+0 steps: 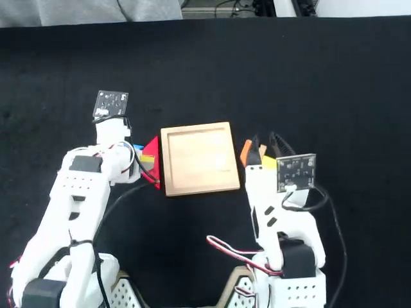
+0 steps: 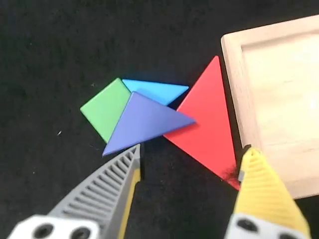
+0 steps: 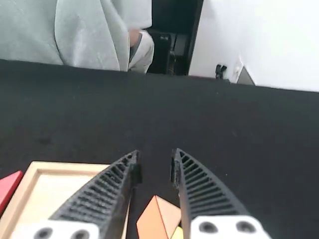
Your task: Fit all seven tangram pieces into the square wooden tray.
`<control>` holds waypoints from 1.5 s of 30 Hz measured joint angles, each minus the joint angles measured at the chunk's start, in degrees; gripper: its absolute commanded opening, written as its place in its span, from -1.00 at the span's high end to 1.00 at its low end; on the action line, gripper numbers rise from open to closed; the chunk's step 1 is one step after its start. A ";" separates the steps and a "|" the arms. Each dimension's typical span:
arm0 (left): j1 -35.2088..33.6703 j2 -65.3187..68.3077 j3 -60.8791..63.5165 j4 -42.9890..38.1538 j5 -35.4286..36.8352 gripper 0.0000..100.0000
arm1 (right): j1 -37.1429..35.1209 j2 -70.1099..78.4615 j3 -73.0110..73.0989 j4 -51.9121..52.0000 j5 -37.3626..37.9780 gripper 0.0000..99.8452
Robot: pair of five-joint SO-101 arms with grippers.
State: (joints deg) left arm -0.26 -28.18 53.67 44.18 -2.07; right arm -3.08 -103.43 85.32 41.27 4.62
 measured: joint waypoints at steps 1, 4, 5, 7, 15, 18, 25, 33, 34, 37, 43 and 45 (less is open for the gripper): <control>-0.09 0.18 0.00 -0.53 0.00 0.38 | 0.09 0.09 -0.97 0.00 0.00 0.79; -0.09 0.88 0.00 -1.41 0.09 0.38 | 0.00 6.24 -5.10 0.00 0.00 0.78; -0.09 1.14 0.00 -1.49 0.09 0.38 | 0.00 9.67 -6.68 0.00 0.00 0.78; -0.09 1.14 0.00 -1.67 0.09 0.38 | 0.00 17.32 -10.02 -0.62 0.00 0.78; -0.09 1.14 4.04 -7.91 1.93 0.38 | -0.79 55.56 -28.22 0.09 0.00 0.78; -0.09 1.14 5.54 -10.37 2.73 0.38 | -0.88 65.05 -31.82 0.18 0.09 0.79; -0.09 1.14 6.15 -11.69 -0.53 0.38 | -0.97 67.16 -31.21 -4.40 0.00 0.79; -0.09 1.14 8.26 -15.03 -2.46 0.38 | -0.97 63.82 -23.91 -8.53 4.31 0.79; -0.09 1.14 8.26 -15.03 -2.46 0.38 | -0.97 63.03 -23.38 -8.62 4.75 0.79; -2.37 1.14 8.26 -15.03 -2.46 0.38 | -0.97 61.10 -21.71 -8.97 5.10 0.79; -12.40 -1.76 2.46 -7.74 -5.98 0.38 | -0.97 60.13 -13.10 -19.69 5.63 0.79; -12.66 -3.16 0.70 -3.78 -12.75 0.38 | -0.97 60.13 -11.34 -22.77 5.71 0.79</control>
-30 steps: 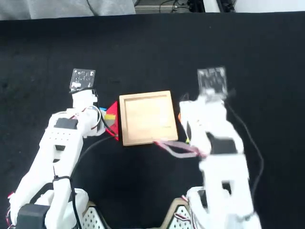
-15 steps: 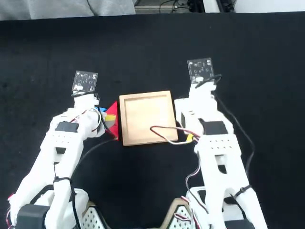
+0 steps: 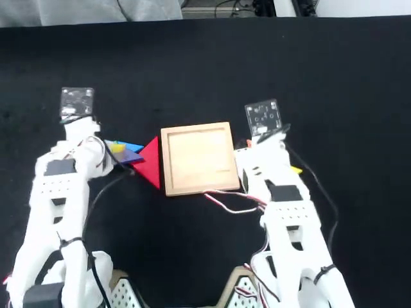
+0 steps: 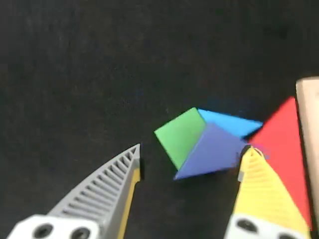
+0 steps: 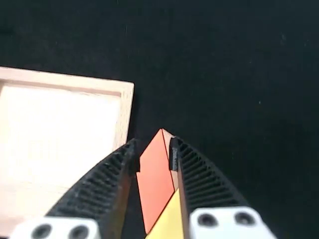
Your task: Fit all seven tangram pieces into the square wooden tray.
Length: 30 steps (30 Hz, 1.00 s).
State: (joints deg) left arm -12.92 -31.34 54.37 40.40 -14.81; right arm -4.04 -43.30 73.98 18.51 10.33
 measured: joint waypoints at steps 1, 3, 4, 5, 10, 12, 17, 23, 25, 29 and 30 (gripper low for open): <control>0.09 -0.35 -0.53 1.67 -4.40 0.38 | 0.00 0.00 0.26 -0.70 0.00 0.79; 1.32 -0.53 -1.49 4.22 -11.52 0.38 | 0.00 0.00 0.35 -1.58 0.00 0.79; 1.93 -0.53 -2.02 4.75 -12.66 0.38 | 0.00 0.00 0.44 -1.76 0.00 0.79; 2.46 -0.53 -2.46 4.75 -12.66 0.38 | 0.00 0.00 0.44 -1.93 0.00 0.79; 3.87 5.98 -6.86 -0.79 -4.75 0.38 | 0.00 0.00 0.70 -2.11 0.00 0.79; 3.78 10.90 -8.09 -5.36 -1.32 0.38 | 0.00 0.00 0.70 -2.11 0.00 0.79; 3.78 24.35 -8.88 -14.51 0.00 0.38 | 0.00 0.00 0.70 -2.11 0.00 0.79; 0.79 26.99 -7.74 -14.59 -8.53 0.38 | 0.00 0.00 0.70 -2.20 2.99 0.79; -1.05 24.44 -5.89 -13.19 -10.64 0.38 | 0.00 0.00 0.70 -2.20 3.43 0.79; -5.10 14.51 -2.90 -10.37 -11.43 0.38 | 0.00 0.00 0.70 -2.29 3.52 0.79; -5.19 11.16 -2.20 -9.41 -11.43 0.38 | 0.00 0.00 0.70 -2.29 3.52 0.79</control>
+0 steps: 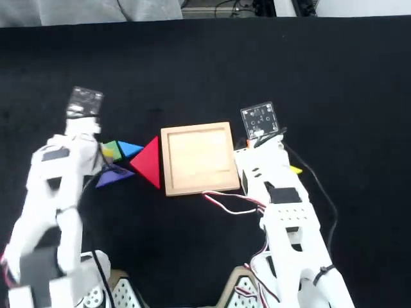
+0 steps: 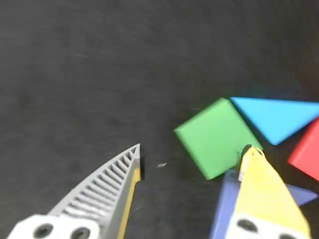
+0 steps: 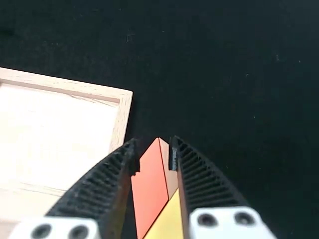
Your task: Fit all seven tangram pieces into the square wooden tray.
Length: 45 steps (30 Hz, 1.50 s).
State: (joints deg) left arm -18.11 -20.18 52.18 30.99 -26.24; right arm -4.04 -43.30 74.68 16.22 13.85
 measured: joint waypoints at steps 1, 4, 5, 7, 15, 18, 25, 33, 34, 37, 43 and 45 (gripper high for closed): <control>0.26 -3.16 0.79 1.41 -0.09 0.38 | 0.00 0.00 0.00 0.00 0.00 0.79; 3.96 -11.78 1.85 8.26 2.64 0.38 | 0.00 0.00 0.00 0.00 0.00 0.79; 5.98 -14.15 1.85 11.16 4.22 0.38 | 0.00 0.00 0.00 -0.09 0.00 0.79; 10.20 -17.23 1.85 16.97 8.44 0.38 | 0.00 0.00 0.00 -0.09 0.00 0.79; 18.46 -12.66 -6.86 31.30 26.29 0.38 | 0.00 0.00 0.00 -0.09 0.18 0.79; 18.55 -5.98 -12.04 34.64 29.27 0.38 | 0.00 0.00 0.00 -0.09 0.18 0.79; 18.90 6.86 -17.05 35.25 29.89 0.38 | 0.00 0.00 0.00 -0.09 0.18 0.79; 18.90 12.66 -17.41 34.20 30.07 0.37 | 0.00 0.00 0.00 -0.09 0.18 0.79; 18.90 12.84 -17.41 33.85 30.07 0.37 | 0.00 0.00 0.00 -0.09 0.18 0.79; 18.90 12.84 -17.41 33.58 30.07 0.37 | 0.00 0.00 0.00 -0.09 0.18 0.79; 20.40 12.84 -17.41 33.67 28.57 0.25 | 0.00 0.00 0.00 -0.09 0.35 0.79; 20.66 12.84 -17.41 34.37 28.66 0.20 | 0.00 0.00 0.00 -0.09 0.35 0.79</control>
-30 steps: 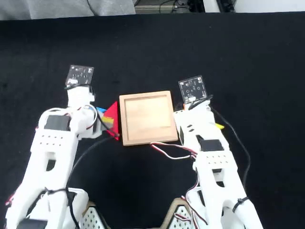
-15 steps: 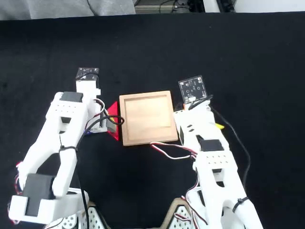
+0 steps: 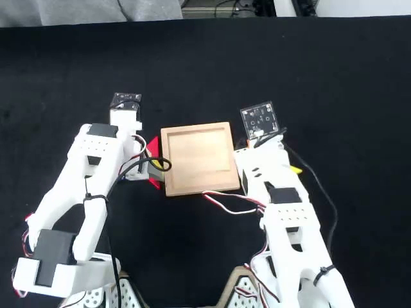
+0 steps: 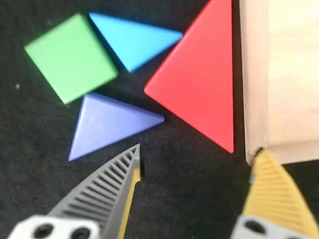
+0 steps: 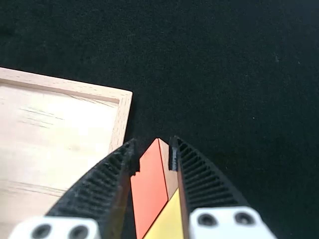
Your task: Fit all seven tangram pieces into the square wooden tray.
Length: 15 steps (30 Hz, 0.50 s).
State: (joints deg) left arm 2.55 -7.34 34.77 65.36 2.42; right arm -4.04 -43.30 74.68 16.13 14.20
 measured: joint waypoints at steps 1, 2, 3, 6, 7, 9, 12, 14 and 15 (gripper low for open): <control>0.00 0.00 0.00 0.00 0.62 0.18 | 0.00 0.00 0.00 0.00 0.00 0.79; 0.00 0.00 0.00 0.00 0.97 0.18 | 0.00 0.00 0.00 0.00 0.00 0.79; 0.00 0.00 0.00 0.00 1.05 0.18 | 0.00 0.00 0.00 0.00 0.00 0.79; 0.00 0.18 0.00 0.00 1.23 0.23 | 0.00 0.00 0.00 0.00 0.00 0.78; 0.00 0.18 0.00 0.00 1.41 0.28 | 0.00 0.00 0.00 0.00 0.00 0.78; 0.00 0.18 0.00 0.09 1.67 0.43 | 0.00 0.00 0.00 0.00 0.00 0.78; 0.00 0.18 0.00 0.18 4.13 0.70 | 0.00 0.00 0.00 0.00 0.00 0.78; 0.00 0.18 0.00 0.18 5.71 0.85 | 0.00 0.00 0.00 0.00 0.00 0.78; 0.00 0.18 0.00 0.18 6.59 0.90 | 0.00 0.00 0.00 0.00 0.00 0.78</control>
State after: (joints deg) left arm 2.55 -7.16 34.77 65.54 9.01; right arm -4.04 -43.30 74.68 16.13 14.20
